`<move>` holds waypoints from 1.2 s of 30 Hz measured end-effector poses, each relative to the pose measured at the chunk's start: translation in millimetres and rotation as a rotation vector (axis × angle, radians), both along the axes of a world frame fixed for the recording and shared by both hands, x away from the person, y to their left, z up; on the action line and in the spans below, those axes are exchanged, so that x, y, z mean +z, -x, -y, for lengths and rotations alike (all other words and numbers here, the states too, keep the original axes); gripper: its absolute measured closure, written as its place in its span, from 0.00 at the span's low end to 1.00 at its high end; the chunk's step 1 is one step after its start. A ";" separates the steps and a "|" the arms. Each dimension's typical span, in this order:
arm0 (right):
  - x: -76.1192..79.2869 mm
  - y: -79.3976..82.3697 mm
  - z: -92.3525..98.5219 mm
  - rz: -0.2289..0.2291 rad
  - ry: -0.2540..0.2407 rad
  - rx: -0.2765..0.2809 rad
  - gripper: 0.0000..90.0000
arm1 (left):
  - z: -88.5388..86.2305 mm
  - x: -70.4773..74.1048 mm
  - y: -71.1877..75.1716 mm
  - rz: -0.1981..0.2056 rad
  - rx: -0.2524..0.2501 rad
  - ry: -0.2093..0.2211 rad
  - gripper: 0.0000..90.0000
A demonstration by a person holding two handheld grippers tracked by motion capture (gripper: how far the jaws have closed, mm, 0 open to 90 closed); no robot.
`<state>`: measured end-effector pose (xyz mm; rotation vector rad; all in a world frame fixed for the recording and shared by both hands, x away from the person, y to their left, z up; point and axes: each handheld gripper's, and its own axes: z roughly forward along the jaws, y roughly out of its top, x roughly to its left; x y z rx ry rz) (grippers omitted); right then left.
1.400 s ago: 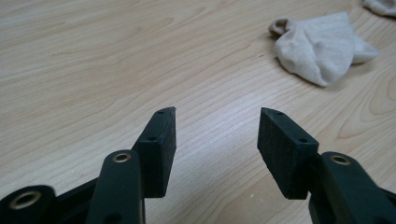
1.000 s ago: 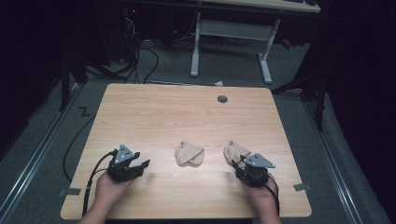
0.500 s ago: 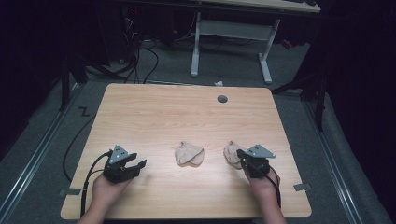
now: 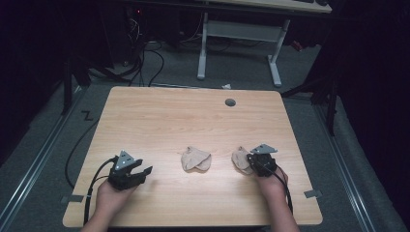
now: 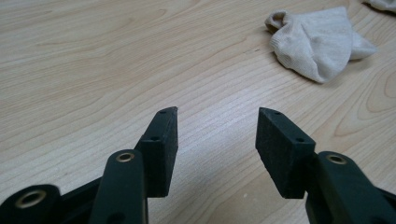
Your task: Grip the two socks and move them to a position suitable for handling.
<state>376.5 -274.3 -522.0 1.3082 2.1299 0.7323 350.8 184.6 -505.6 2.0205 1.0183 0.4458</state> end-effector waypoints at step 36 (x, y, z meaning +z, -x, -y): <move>9.4 71.2 -61.3 -0.015 -0.046 0.229 1.00 | 28.9 2.9 0.2 0.035 -0.082 -0.007 0.56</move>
